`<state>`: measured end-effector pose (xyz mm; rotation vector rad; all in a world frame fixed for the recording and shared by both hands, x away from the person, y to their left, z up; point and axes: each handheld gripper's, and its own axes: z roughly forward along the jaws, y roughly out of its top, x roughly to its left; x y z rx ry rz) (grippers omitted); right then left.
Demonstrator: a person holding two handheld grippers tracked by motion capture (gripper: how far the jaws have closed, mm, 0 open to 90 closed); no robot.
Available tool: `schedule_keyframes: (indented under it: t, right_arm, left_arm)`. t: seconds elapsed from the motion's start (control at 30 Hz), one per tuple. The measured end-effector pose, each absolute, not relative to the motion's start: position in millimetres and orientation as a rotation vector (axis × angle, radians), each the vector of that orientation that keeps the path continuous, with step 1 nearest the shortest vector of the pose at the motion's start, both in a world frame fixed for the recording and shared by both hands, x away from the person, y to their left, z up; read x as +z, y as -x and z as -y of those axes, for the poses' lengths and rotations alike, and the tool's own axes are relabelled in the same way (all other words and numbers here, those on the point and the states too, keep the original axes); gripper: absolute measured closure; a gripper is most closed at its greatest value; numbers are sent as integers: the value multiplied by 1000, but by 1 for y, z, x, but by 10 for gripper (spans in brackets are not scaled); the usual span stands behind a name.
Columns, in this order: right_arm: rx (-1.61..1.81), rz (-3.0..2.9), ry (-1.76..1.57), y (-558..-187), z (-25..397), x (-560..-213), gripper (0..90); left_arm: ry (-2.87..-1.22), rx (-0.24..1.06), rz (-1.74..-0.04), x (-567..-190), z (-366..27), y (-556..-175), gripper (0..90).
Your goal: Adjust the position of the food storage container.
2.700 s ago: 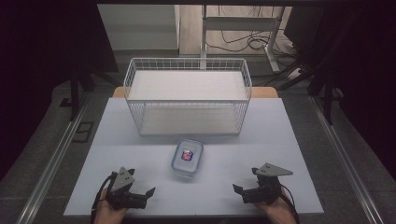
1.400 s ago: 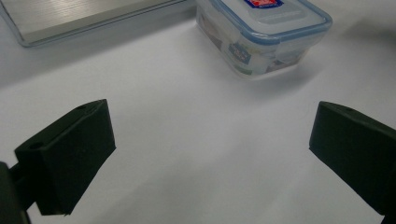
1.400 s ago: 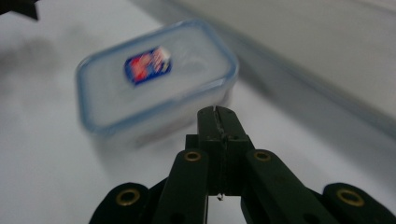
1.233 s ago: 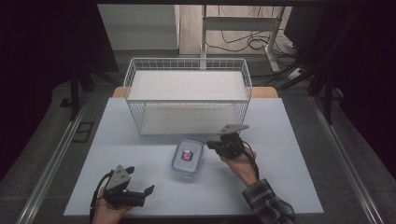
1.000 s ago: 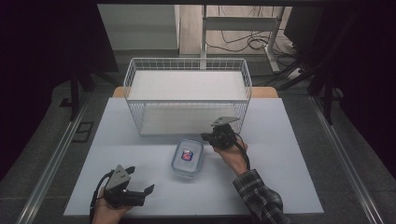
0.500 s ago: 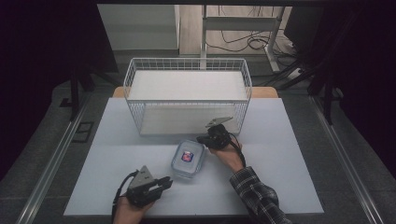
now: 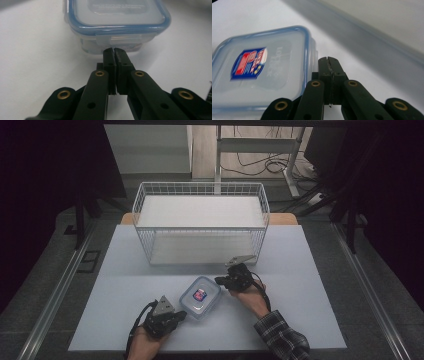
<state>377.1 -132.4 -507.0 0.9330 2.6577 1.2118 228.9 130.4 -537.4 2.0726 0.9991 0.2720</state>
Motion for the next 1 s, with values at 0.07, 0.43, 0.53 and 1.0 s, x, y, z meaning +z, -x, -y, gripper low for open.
schedule_keyframes:
  t: [0.07, 0.43, 0.53, 1.0]
  right_arm:
    - [1212, -2660, -929, -375, 136, -507, 893]
    - [1213, -2665, -984, -342, 163, -504, 893]
    - [1215, -2665, -990, -335, 165, -503, 893]
    - [1239, -2622, -957, -295, 174, -496, 893]
  left_arm:
    - [-2073, 271, -1001, -537, -131, -230, 886]
    - [-2054, 278, -1026, -539, -135, -242, 887]
    - [-2047, 277, -1032, -539, -136, -244, 894]
    - [-2059, 232, -1010, -538, -137, -266, 900]
